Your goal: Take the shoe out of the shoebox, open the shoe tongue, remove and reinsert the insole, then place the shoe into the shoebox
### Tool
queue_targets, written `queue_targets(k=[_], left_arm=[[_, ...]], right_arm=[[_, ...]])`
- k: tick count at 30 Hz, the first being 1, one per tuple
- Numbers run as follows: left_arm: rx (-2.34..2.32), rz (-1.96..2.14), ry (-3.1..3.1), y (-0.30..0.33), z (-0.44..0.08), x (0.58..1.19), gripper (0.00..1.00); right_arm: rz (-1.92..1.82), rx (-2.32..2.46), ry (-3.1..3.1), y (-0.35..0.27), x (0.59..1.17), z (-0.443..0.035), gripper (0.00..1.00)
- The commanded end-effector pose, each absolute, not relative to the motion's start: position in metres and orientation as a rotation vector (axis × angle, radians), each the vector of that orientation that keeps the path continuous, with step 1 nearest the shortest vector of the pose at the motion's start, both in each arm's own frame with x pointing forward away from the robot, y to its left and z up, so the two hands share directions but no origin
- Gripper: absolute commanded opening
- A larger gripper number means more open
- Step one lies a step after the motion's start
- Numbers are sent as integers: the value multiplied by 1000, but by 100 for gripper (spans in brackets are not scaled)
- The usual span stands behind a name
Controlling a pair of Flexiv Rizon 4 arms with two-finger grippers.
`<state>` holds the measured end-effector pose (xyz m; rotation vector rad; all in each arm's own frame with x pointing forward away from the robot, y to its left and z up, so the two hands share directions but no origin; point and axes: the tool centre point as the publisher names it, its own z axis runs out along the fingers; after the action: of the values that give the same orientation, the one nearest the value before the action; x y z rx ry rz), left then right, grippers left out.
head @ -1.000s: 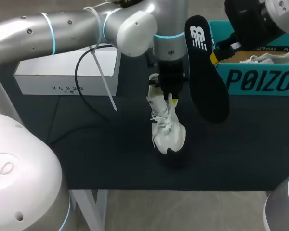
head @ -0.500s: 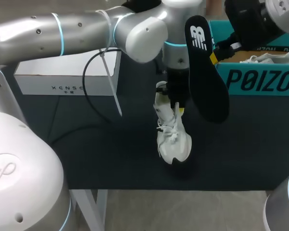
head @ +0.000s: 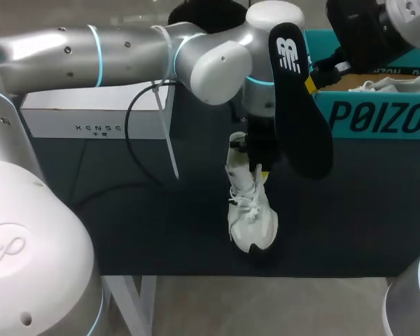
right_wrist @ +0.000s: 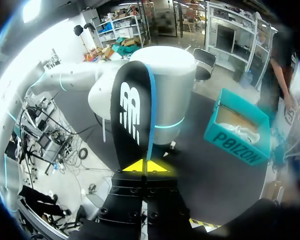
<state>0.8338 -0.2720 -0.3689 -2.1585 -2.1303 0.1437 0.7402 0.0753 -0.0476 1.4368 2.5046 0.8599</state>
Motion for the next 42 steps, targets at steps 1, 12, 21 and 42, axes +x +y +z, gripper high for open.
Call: queue_targets(k=[1,12,21,42], left_arm=[[-2168,122,-2137,-278,-375,831,0],[-2204,28,-2108,-279,-384,825,100],[-2266,51,-2168,-277,-360,834,100],[-2076,119,-2680,-191,-285,922,100]], right_arm=[[853,1439,2509,78,743,-47,0],[853,1439,2509,78,743,-47,0],[853,1439,2509,78,743,-47,0],[853,1439,2509,78,743,-47,0]])
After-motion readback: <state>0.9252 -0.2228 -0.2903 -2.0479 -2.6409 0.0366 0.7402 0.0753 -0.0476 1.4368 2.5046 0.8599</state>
